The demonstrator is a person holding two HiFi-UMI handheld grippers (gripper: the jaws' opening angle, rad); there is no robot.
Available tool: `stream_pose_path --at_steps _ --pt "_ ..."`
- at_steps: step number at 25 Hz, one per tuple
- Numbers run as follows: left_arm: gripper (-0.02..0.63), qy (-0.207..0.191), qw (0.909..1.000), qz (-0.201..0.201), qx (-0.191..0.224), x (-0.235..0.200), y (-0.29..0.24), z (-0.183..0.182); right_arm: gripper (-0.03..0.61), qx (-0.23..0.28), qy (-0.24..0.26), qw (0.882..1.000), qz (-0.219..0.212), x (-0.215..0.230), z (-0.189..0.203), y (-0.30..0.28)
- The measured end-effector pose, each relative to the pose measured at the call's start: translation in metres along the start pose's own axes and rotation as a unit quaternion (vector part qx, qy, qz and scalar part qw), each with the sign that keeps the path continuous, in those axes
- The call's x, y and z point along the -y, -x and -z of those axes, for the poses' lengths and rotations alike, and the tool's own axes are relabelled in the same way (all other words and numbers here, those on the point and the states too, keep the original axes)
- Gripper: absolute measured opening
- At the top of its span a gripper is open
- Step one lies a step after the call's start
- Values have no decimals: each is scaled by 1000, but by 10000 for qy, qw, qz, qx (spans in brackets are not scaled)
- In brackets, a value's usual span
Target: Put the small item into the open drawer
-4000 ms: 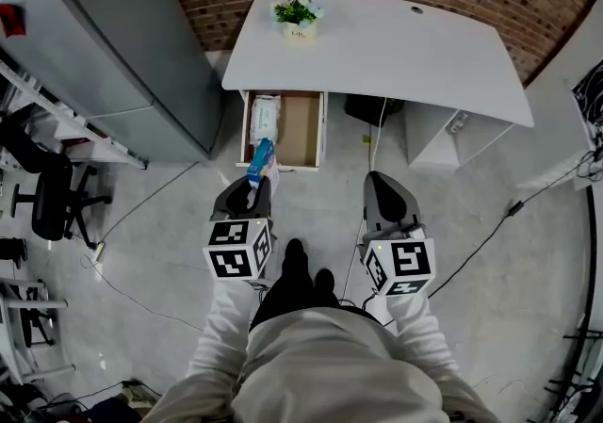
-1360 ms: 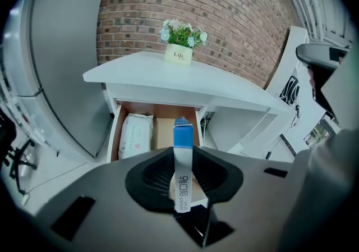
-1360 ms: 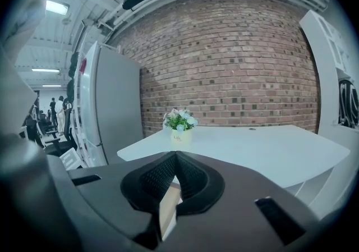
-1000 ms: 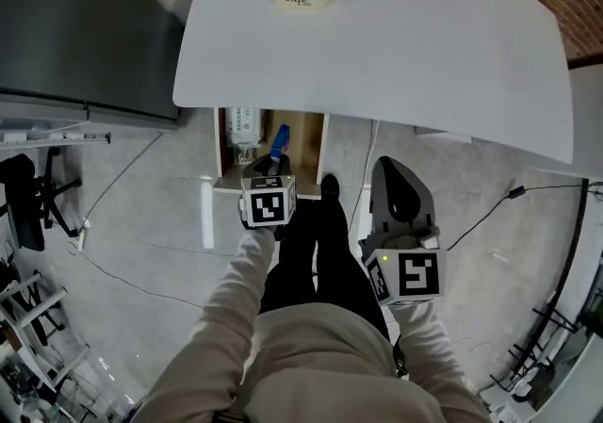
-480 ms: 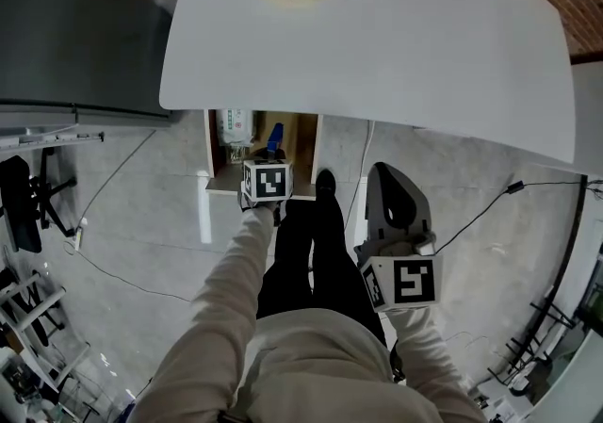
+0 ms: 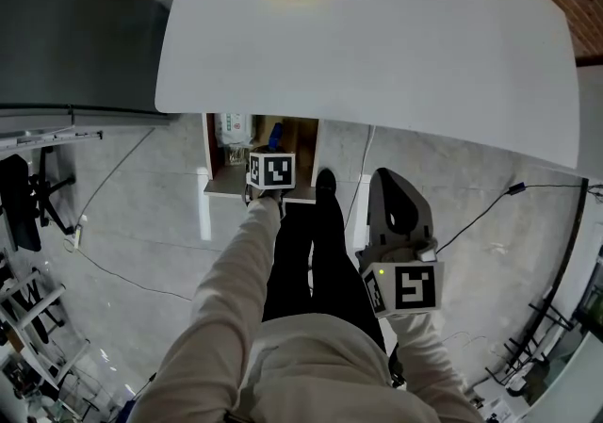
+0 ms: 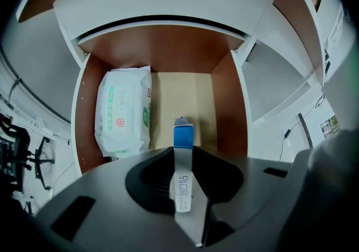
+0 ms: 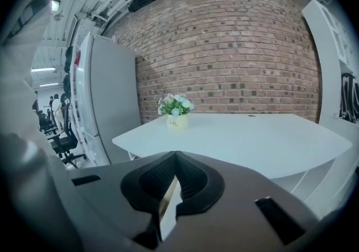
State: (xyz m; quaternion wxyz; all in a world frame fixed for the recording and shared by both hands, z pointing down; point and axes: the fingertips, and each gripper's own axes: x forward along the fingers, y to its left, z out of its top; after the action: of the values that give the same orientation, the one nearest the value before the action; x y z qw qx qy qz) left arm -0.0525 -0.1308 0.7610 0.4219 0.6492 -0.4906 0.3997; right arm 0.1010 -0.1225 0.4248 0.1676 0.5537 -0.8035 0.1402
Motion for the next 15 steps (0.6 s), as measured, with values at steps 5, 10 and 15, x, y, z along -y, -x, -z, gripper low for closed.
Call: stream_pose_path --at_steps 5,10,15 --pt "98 -138 9997 -96 -179 -4 -11 5 28 -33 -6 10000 12 2 3 -1" --pt "98 -181 9992 -171 -300 -10 -19 6 27 -76 6 10000 22 5 6 -2" --pt "98 -245 9985 -209 -436 -11 -25 8 27 -112 -19 9999 28 7 9 -2"
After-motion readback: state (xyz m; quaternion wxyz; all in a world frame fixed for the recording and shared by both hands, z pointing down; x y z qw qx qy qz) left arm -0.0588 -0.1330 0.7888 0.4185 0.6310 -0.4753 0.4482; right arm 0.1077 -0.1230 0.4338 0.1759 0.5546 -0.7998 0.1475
